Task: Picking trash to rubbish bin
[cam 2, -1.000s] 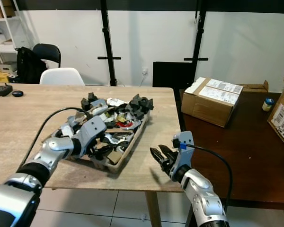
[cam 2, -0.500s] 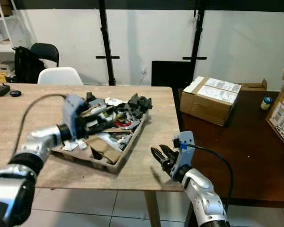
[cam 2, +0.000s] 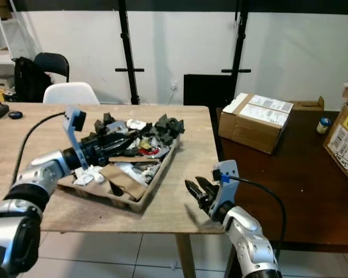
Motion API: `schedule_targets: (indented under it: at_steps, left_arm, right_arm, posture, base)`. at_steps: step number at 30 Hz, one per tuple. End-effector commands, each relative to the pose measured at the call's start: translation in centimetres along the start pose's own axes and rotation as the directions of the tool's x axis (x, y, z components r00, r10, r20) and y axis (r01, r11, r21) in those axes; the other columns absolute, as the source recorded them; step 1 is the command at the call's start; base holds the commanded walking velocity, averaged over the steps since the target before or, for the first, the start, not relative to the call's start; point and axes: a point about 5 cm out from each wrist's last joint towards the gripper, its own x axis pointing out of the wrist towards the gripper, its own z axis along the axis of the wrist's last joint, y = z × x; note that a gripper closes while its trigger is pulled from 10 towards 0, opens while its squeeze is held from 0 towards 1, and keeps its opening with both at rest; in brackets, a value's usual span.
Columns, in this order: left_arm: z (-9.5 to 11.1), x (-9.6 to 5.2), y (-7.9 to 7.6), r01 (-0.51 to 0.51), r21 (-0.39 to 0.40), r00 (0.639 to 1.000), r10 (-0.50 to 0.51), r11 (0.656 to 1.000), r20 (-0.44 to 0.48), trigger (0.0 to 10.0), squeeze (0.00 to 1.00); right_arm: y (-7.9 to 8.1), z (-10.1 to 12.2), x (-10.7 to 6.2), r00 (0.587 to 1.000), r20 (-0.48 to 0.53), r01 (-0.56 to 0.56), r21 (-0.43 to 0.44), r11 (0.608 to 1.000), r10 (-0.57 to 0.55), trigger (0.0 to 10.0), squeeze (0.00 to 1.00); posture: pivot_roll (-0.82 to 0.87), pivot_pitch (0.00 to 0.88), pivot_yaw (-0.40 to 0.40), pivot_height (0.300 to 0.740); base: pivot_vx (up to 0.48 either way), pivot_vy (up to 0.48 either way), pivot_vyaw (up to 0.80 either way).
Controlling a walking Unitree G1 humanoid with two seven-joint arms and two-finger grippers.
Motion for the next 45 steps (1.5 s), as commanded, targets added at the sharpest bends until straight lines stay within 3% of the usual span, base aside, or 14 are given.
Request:
schedule_targets:
  at_steps: [1,7,8,16,18,19,22,25,31,35,38,39,41,45]
  left_arm:
    - [-0.5,0.0,-0.8,0.111,-0.046,0.994,-0.111,0.993,-0.013,0.0,0.00]
    - [-1.0,-0.7,-2.5,0.358,-0.152,0.928,-0.370,0.921,-0.055,0.0,0.00]
    - [-1.3,-1.4,-3.3,0.423,-0.202,0.894,-0.444,0.883,-0.068,0.0,0.00]
    - [-3.2,-3.9,-5.7,0.467,-0.318,0.833,-0.531,0.825,-0.153,0.0,0.00]
    - [-6.0,-5.3,-8.8,0.510,-0.400,0.729,-0.630,0.761,-0.268,0.0,0.00]
    - [-6.0,-5.3,-8.8,0.510,-0.400,0.729,-0.630,0.761,-0.268,0.0,0.00]
    - [-8.7,-6.2,-10.8,0.501,-0.461,0.651,-0.670,0.732,-0.357,0.0,0.00]
    - [-12.0,-7.1,-11.9,0.460,-0.478,0.582,-0.661,0.748,-0.474,0.0,0.00]
    - [-14.6,-8.0,-12.4,0.356,-0.454,0.544,-0.576,0.817,-0.611,0.0,0.00]
    - [-19.7,-9.4,-13.0,0.108,-0.272,0.477,-0.290,0.956,-0.830,0.0,0.00]
    - [-20.9,-9.8,-13.2,0.035,-0.245,0.461,-0.233,0.969,-0.856,0.0,0.00]
    - [-22.6,-10.1,-13.6,-0.074,-0.223,0.449,-0.168,0.972,-0.878,0.0,0.00]
    - [-25.8,-11.3,-14.5,-0.270,-0.150,0.378,-0.039,0.951,-0.925,0.0,0.00]
    - [-27.4,-12.2,-15.0,-0.389,-0.116,0.320,0.017,0.914,-0.947,0.0,0.00]
  right_arm:
    - [0.2,0.0,-0.4,0.999,0.003,-0.052,0.042,0.998,0.052,10.0,0.00]
    - [1.4,-0.2,-1.9,0.966,-0.027,-0.253,0.119,0.960,0.258,10.0,0.00]
    - [1.7,-0.9,-3.1,0.937,-0.109,-0.324,0.094,0.941,0.333,10.0,0.00]
    - [1.9,-2.1,-5.6,0.856,-0.254,-0.435,0.114,0.893,0.450,10.0,0.00]
    - [1.7,-4.0,-7.2,0.785,-0.401,-0.461,0.132,0.878,0.472,10.0,0.00]
    - [1.7,-4.0,-7.2,0.785,-0.401,-0.461,0.132,0.878,0.472,10.0,0.00]
    - [1.5,-6.5,-8.6,0.712,-0.526,-0.457,0.157,0.876,0.466,10.0,0.00]
    - [1.6,-8.9,-9.2,0.679,-0.589,-0.427,0.169,0.888,0.439,10.0,0.00]
    - [2.2,-11.2,-9.7,0.652,-0.642,-0.398,0.163,0.903,0.403,10.0,0.00]
    - [2.3,-15.1,-9.9,0.633,-0.741,-0.289,0.041,0.956,0.223,10.0,0.00]
    - [2.2,-15.8,-9.8,0.645,-0.747,-0.235,0.008,0.972,0.162,10.0,0.00]
    - [1.9,-16.9,-10.0,0.645,-0.761,-0.141,-0.027,0.990,0.070,10.0,0.00]
    - [1.8,-19.2,-11.4,0.595,-0.800,0.024,-0.077,0.997,-0.076,10.0,0.00]
    - [1.8,-20.4,-12.5,0.559,-0.815,0.125,-0.098,0.987,-0.152,10.0,0.00]
  posture:
    - [-0.06,0.161,0.023,0.740]
    - [-0.07,0.163,0.024,0.740]
    - [-0.07,0.163,0.031,0.740]
    - [-0.07,0.164,0.030,0.740]
    - [-0.07,0.163,0.028,0.740]
    - [-0.07,0.163,0.028,0.740]
    - [-0.07,0.163,0.024,0.740]
    - [-0.07,0.162,0.022,0.740]
    - [-0.08,0.162,0.020,0.740]
    - [-0.07,0.158,0.023,0.740]
    - [-0.07,0.158,0.023,0.740]
    - [-0.08,0.155,0.019,0.740]
    - [-0.07,0.153,0.014,0.740]
    - [-0.07,0.152,0.013,0.740]
  base:
    - [0.000,0.000,0.00]
    - [0.000,0.000,0.00]
    - [0.000,0.000,0.00]
    - [0.000,0.000,0.00]
    - [0.000,0.000,0.00]
    - [0.000,0.000,0.00]
    - [0.000,0.000,0.00]
    - [0.000,0.000,0.00]
    - [0.000,0.000,0.00]
    - [0.000,0.000,0.00]
    - [0.000,0.000,0.00]
    - [0.000,0.000,0.00]
    - [0.000,0.000,0.00]
    - [0.000,0.000,0.00]
